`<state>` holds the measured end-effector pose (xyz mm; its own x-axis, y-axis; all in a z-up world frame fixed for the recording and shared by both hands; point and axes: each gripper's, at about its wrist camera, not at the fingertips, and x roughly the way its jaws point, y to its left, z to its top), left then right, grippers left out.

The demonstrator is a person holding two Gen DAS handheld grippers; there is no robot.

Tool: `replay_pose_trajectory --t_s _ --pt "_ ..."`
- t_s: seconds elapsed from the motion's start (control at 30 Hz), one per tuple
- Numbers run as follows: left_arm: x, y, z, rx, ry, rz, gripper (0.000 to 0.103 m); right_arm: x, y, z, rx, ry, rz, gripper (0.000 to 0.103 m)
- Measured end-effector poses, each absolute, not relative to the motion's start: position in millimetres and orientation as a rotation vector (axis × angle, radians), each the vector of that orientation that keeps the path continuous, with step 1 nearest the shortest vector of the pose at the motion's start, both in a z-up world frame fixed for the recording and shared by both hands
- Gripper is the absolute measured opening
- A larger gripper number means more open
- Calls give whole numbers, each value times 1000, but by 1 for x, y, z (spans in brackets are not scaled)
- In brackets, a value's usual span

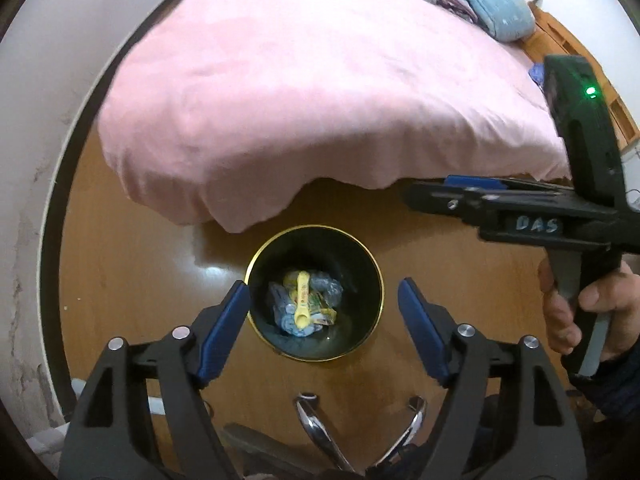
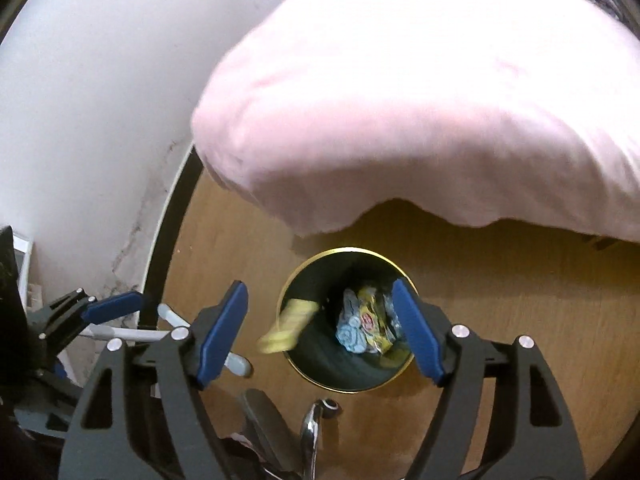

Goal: Collect trash
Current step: 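Swing both tools back to the desk and grasp the red lid with the right tool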

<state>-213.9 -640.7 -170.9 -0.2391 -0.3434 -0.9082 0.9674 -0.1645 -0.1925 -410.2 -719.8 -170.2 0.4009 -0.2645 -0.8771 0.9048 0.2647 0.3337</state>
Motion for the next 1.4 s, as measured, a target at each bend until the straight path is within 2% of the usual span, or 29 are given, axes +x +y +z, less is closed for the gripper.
replay_pose_trajectory --t_s 0.07,0.23,0.37,0.57,0.67,0.8,0.87,1.0,1.13,1.4 --pt "-205 -628 -153 880 980 -1582 75 -398 -712 -152 955 783 -891 76" --pt "-169 -565 -89 754 865 -1506 92 -337 -674 -99 814 776 -749 78" --pt "-121 -482 -37 649 806 -1368 93 -266 -628 -61 673 785 -589 80" --pt "-29 -338 6 459 782 -1070 94 -121 -517 -17 468 814 -225 83" --pt "18 -233 19 340 789 -852 94 -50 -445 -9 375 858 -32 84" --pt "52 -108 23 238 805 -574 94 25 -347 -11 228 925 176 89" --pt "60 -55 21 194 818 -463 94 53 -300 -18 142 961 242 93" --pt "67 24 15 126 859 -320 94 94 -238 -37 25 1013 295 94" --pt "66 52 8 91 893 -289 94 118 -218 -51 -4 1034 256 94" --pt "77 18 -18 113 904 -400 94 135 -207 -63 -74 1039 197 94"
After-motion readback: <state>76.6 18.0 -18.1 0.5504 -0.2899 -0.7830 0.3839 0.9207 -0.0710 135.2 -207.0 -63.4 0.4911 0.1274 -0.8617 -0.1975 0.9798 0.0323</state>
